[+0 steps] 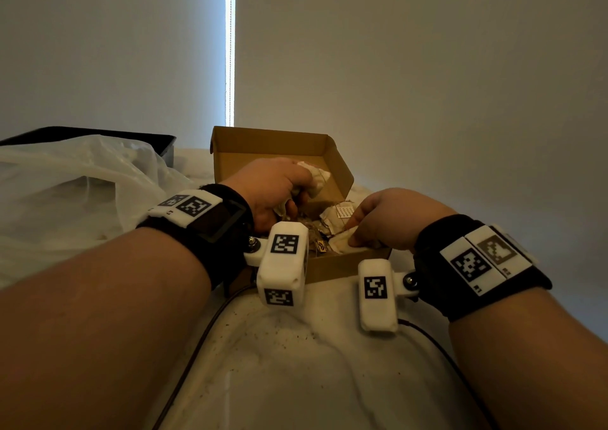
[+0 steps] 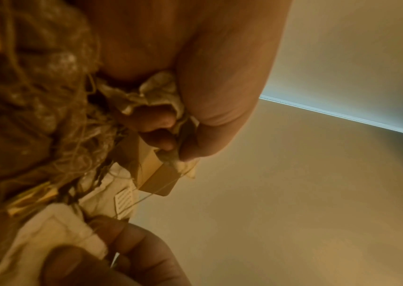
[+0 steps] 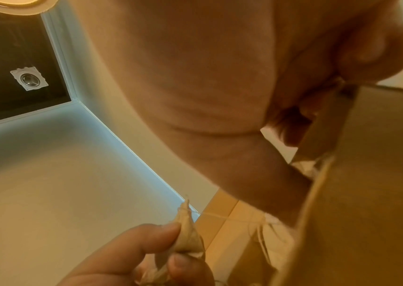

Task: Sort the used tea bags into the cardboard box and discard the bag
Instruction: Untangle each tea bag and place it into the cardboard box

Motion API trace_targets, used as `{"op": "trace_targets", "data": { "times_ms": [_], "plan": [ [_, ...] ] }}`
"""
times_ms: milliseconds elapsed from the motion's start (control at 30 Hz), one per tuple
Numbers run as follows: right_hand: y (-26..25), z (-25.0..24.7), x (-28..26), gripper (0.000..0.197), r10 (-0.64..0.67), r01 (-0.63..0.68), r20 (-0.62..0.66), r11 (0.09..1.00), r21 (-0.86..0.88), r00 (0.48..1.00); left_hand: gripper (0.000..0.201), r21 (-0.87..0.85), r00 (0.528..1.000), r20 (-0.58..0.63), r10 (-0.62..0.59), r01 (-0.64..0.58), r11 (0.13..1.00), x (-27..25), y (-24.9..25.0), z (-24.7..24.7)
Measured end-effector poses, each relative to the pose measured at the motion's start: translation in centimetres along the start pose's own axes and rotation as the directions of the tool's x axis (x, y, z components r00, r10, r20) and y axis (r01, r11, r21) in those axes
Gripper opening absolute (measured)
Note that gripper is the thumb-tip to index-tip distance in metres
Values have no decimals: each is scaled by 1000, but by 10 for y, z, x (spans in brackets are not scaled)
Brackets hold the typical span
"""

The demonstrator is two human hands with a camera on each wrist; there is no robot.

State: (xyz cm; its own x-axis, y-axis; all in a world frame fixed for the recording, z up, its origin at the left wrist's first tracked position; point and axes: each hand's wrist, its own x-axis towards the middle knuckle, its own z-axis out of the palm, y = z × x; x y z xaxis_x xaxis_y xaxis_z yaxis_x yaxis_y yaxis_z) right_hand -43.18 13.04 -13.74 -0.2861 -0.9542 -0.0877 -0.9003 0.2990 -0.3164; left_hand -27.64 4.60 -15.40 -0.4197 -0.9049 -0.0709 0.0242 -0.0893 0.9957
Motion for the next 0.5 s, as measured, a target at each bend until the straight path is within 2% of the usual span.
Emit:
{"op": "trace_targets", "data": {
  "times_ms": [167, 267, 333, 433, 500],
  "plan": [
    [-2, 0, 1, 36, -12, 12, -14, 1000, -17, 1000, 23, -21, 1000, 7, 9, -9, 1000, 1, -1, 0],
    [1, -2, 3, 22, -11, 22, -73, 990, 143, 997, 23, -53, 1000, -15, -4, 3, 999, 2, -2, 0],
    [2, -4, 1, 9, -32, 83, -173, 950, 301, 984, 26, -74, 999, -35, -13, 10, 997, 3, -2, 0],
    [7, -5, -1, 12, -64, 192, -298, 884, 425, 952, 20, -75, 998, -54, -13, 9, 997, 3, -2, 1],
    [9, -6, 0, 10, -63, 186, -280, 881, 435, 958, 18, -79, 998, -67, -15, 10, 997, 4, -2, 2]
  ]
}}
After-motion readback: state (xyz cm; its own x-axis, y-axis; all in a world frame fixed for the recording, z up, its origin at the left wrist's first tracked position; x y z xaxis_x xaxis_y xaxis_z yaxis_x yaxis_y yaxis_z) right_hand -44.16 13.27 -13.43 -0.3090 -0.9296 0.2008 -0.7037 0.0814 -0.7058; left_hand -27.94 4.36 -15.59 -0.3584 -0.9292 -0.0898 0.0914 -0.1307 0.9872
